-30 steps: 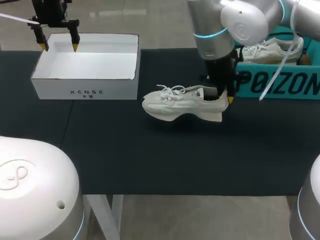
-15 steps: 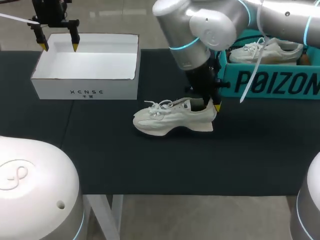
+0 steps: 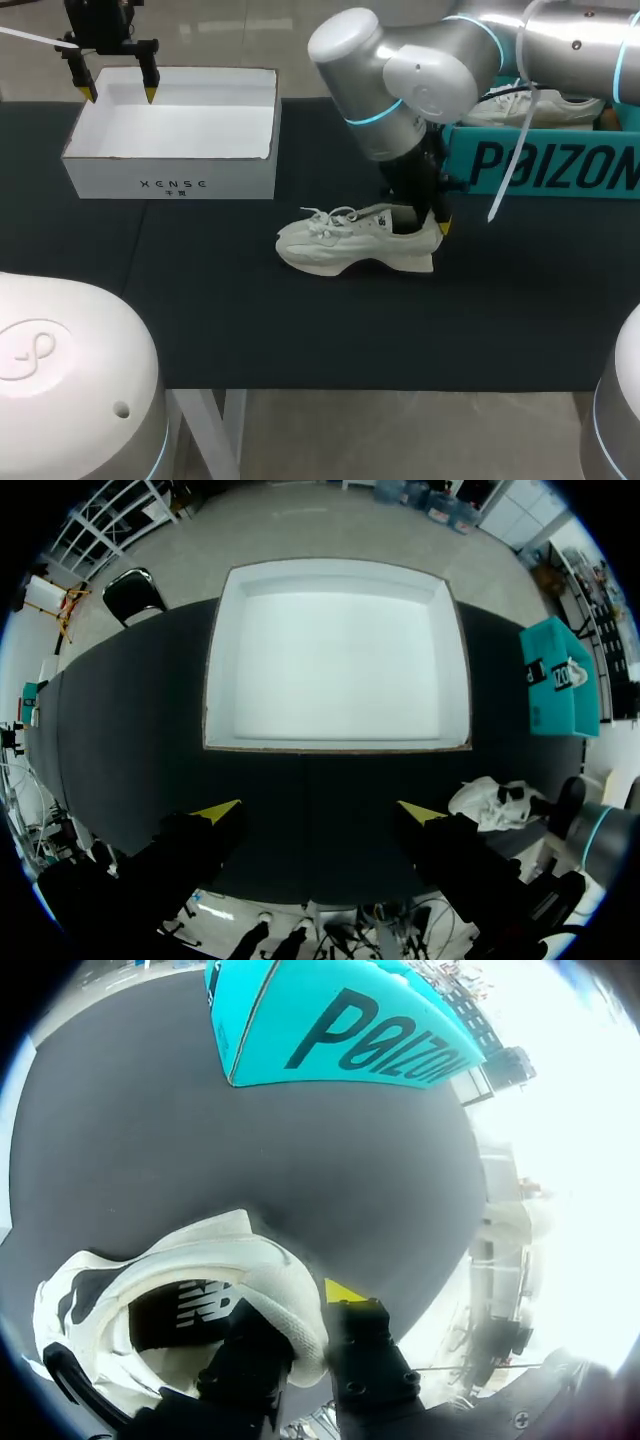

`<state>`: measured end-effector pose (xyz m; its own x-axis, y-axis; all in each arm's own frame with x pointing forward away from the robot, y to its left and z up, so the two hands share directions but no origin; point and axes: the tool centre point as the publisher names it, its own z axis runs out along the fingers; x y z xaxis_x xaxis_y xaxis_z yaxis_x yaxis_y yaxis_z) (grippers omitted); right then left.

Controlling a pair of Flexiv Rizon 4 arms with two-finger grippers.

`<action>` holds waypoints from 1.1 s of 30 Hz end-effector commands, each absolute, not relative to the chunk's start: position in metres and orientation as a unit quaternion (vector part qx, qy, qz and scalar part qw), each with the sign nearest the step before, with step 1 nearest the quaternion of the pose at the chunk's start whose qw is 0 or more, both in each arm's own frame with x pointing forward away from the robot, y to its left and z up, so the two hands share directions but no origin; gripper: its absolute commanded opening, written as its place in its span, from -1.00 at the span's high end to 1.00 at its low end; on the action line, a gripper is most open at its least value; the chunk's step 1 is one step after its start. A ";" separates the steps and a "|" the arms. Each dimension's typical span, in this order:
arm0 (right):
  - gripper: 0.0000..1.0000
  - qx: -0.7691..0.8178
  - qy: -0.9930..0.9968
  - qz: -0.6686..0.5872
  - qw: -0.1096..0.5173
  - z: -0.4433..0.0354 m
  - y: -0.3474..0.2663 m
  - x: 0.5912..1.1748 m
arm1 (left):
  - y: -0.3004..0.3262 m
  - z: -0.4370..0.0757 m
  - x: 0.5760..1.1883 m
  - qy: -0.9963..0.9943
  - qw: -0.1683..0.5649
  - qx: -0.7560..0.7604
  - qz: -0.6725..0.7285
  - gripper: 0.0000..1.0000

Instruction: Take the shoe out of the shoebox, open the shoe tongue, remove and reinsert the insole, then place the shoe into the shoebox

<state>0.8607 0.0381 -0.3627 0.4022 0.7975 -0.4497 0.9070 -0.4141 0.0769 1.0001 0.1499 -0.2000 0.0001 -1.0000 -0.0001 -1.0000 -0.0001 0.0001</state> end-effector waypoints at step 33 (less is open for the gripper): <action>-1.00 0.485 0.872 0.061 0.007 -0.260 0.062 0.856 | 0.150 -0.200 1.000 0.707 0.000 -0.707 0.000 -1.00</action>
<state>0.8596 0.0704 -0.2585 -0.3420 0.9317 -0.1226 0.9357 0.3497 0.0474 1.0001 0.1498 -0.2000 -0.0001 -1.0000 -0.0001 -1.0000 0.0001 0.0001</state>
